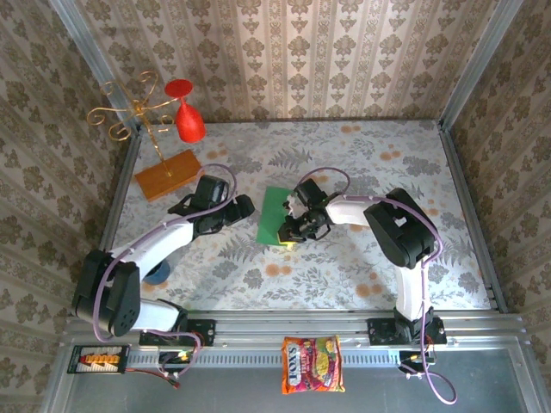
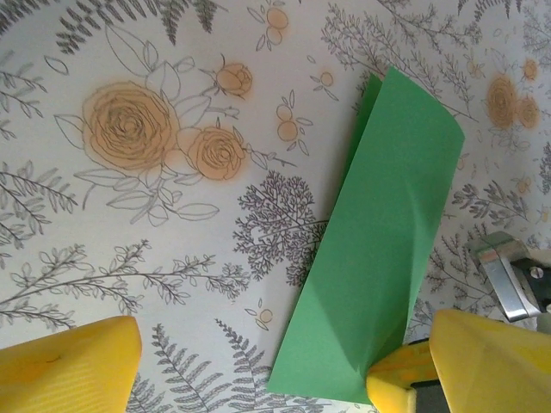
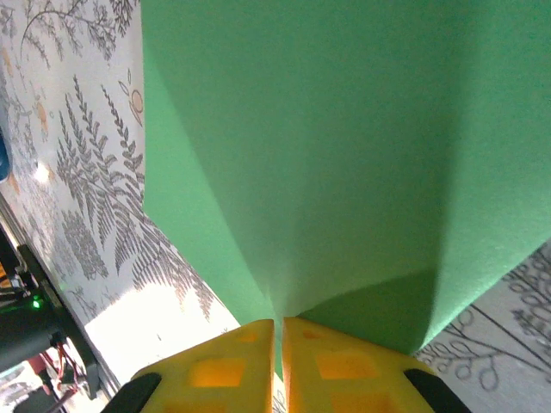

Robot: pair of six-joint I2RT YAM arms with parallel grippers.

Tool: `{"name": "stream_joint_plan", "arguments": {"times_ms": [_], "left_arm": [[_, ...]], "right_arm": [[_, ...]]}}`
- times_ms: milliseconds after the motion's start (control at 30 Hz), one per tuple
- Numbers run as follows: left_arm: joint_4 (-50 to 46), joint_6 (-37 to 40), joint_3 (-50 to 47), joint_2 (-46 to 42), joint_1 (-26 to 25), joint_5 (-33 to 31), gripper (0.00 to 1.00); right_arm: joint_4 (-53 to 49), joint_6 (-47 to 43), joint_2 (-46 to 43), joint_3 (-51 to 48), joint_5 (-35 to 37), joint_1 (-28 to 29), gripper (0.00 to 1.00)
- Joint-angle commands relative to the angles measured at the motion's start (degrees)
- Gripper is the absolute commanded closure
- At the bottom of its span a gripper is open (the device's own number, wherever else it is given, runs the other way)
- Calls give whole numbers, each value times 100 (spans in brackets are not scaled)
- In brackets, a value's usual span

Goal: Fold a paper plane with a square sheet of paper (pick it up from the middle)

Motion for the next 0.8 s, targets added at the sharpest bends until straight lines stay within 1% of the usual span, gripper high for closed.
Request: {"name": "stream_joint_plan", "arguments": {"times_ms": [0,133,200,267,333,433,533,667,700,767], "left_arm": [[378,-233,-137,115,14,384,12],[613,-364,-209,224,13,716,12],[644,-397,-223,294,-32,790,11],[670,-441,-228,355,-109,855,10],[701,-513,-243,444,-192,928,10],[745,-609,-257,556,-297,1060,8],[789,-664,-237,712,-368,1265,7],[843,-698,-215,884,-443,1384,6],[867,-711,-211,930,-452,1406,4],[928,-699,-181,1038,-469,1520,4]], "right_arm": [[-556,-582,-25,-234,404,-111,86],[-77,-463,-604,-206,-116,-174,81],[106,-193,-865,-144,-136,-186,78],[220,134,-985,-104,-8,-218,75],[193,425,-971,-70,279,-278,71],[135,630,-876,-70,719,-326,67],[21,755,-729,18,894,-340,66],[-42,871,-564,135,1106,-361,66],[-40,881,-519,155,1126,-368,66],[-41,915,-410,195,1137,-388,66]]}}
